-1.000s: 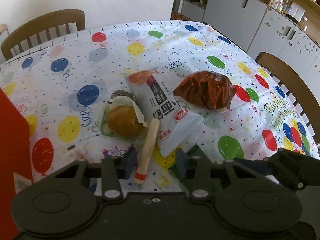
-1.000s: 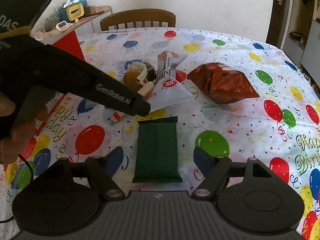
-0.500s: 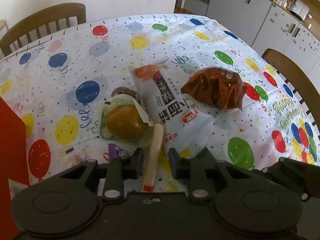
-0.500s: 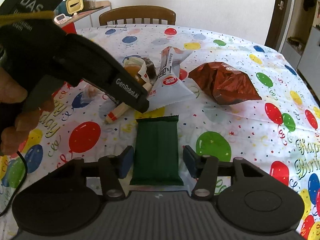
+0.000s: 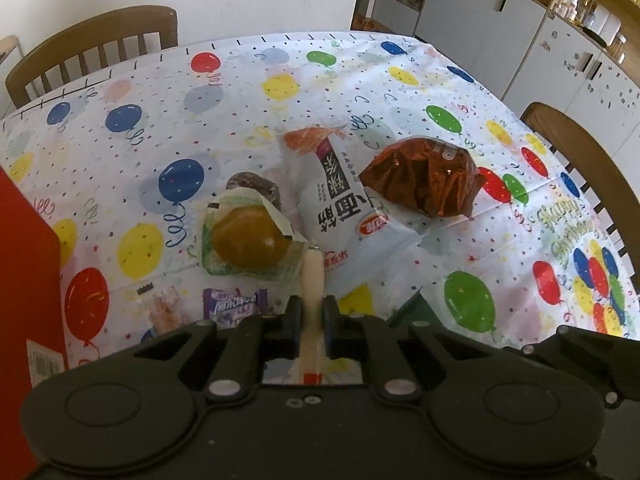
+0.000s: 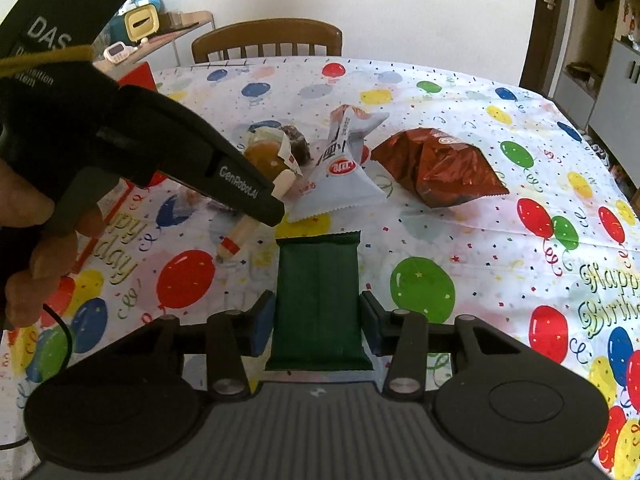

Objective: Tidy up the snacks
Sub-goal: 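Carry the stick snack and green bar with both grippers over the red box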

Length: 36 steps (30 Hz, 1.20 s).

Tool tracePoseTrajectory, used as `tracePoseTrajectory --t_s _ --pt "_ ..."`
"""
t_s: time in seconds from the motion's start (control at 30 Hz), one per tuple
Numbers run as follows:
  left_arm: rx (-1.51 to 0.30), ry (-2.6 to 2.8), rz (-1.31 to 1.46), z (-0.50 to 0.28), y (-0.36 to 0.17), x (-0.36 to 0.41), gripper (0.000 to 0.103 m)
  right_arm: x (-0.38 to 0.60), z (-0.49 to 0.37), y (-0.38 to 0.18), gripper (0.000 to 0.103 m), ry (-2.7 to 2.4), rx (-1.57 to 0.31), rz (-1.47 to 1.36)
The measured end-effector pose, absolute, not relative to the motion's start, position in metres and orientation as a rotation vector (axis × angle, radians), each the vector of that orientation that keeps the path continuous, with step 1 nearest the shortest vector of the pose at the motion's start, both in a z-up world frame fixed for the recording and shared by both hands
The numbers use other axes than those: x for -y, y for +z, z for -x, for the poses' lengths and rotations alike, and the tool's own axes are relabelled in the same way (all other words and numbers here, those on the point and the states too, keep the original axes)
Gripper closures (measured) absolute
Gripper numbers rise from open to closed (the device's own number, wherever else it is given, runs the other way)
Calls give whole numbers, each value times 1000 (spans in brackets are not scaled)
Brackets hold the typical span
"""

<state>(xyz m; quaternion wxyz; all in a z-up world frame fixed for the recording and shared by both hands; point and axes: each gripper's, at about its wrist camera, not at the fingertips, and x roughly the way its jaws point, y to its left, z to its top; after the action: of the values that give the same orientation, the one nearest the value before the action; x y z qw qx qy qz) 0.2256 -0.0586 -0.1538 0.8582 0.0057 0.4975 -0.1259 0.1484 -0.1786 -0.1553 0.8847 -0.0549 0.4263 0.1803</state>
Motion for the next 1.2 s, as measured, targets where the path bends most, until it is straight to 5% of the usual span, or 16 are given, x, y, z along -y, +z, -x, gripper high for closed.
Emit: tracePoseTrajectory --t_s 1.2 --pt "-884 -111 155 -137 -36 -60 96 80 -127 -39 59 570 -749 155"
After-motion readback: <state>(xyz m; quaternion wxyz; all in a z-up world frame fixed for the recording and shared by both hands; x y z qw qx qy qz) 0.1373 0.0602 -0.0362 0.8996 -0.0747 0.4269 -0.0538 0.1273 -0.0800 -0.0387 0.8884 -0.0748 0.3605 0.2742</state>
